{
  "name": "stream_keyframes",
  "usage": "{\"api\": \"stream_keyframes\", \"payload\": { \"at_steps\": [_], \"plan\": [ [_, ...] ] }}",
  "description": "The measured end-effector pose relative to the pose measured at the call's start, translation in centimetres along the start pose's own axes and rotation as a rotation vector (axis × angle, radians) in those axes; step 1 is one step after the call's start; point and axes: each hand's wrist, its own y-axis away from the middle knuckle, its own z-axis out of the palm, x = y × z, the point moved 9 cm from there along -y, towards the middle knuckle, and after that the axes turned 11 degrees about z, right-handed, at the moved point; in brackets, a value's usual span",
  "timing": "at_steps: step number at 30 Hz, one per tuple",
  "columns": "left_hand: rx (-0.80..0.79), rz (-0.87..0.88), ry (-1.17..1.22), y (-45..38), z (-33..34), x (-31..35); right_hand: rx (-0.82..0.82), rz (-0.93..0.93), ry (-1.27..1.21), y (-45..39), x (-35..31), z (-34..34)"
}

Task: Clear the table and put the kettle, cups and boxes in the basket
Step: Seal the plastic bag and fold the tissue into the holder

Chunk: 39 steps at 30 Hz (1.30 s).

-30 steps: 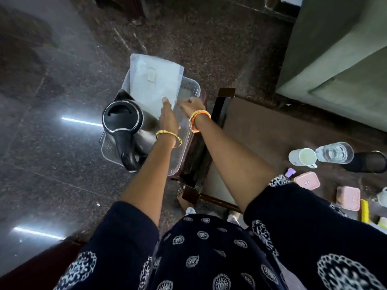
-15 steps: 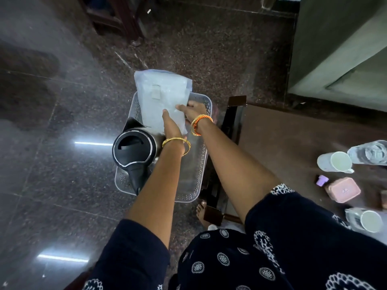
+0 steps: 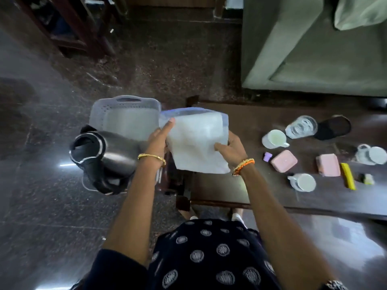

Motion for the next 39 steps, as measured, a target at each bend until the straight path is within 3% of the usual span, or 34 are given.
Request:
{"api": "stream_keyframes", "payload": {
  "at_steps": [3,7,11,14,18,20,24,26,31,34,36,37,39],
  "plan": [
    [-0.142,-0.041,-0.071,3.1,5.3,-1.9,0.079,0.108,0.051,1.7,5.4,-6.3],
    [-0.343,-0.218,0.005,7.3,12.9,-5.7,0.141,0.241,0.134,3.0,11.9,-13.3],
    [-0.549,-0.323,-0.206,11.5,19.5,-9.0,0.213,0.232,0.14,3.9,14.8,-19.0],
    [-0.593,-0.35,-0.271,13.5,23.9,-10.7,0.278,0.152,0.142,4.7,15.4,-22.7],
    [-0.575,-0.482,-0.035,15.1,28.5,-11.8,0.27,0.122,0.228,5.4,16.2,-26.7],
    [-0.603,-0.501,-0.039,15.7,30.3,-12.2,0.275,0.106,0.263,5.8,16.2,-28.5],
    [-0.878,-0.365,-0.391,17.6,34.1,-11.9,0.255,0.166,0.27,6.2,16.4,-30.6],
    [-0.92,-0.272,-0.5,18.1,35.9,-11.3,0.237,0.222,0.265,6.0,17.0,-31.2],
    [-0.84,-0.054,-0.78,17.9,38.5,-10.5,0.262,0.339,-0.001,6.1,18.1,-31.0],
    [-0.676,0.188,-1.018,16.6,38.4,-8.8,0.487,0.225,-0.03,8.0,16.9,-33.1],
    [-0.582,0.322,-1.116,16.2,38.3,-7.7,0.644,0.2,-0.207,9.9,16.9,-34.6],
    [-0.561,0.35,-1.106,16.3,38.4,-7.4,0.622,0.216,-0.324,10.4,16.9,-34.4],
    [-0.544,0.373,-1.076,16.5,38.8,-7.3,0.418,0.289,-0.465,10.0,16.8,-32.5]
  ]
}}
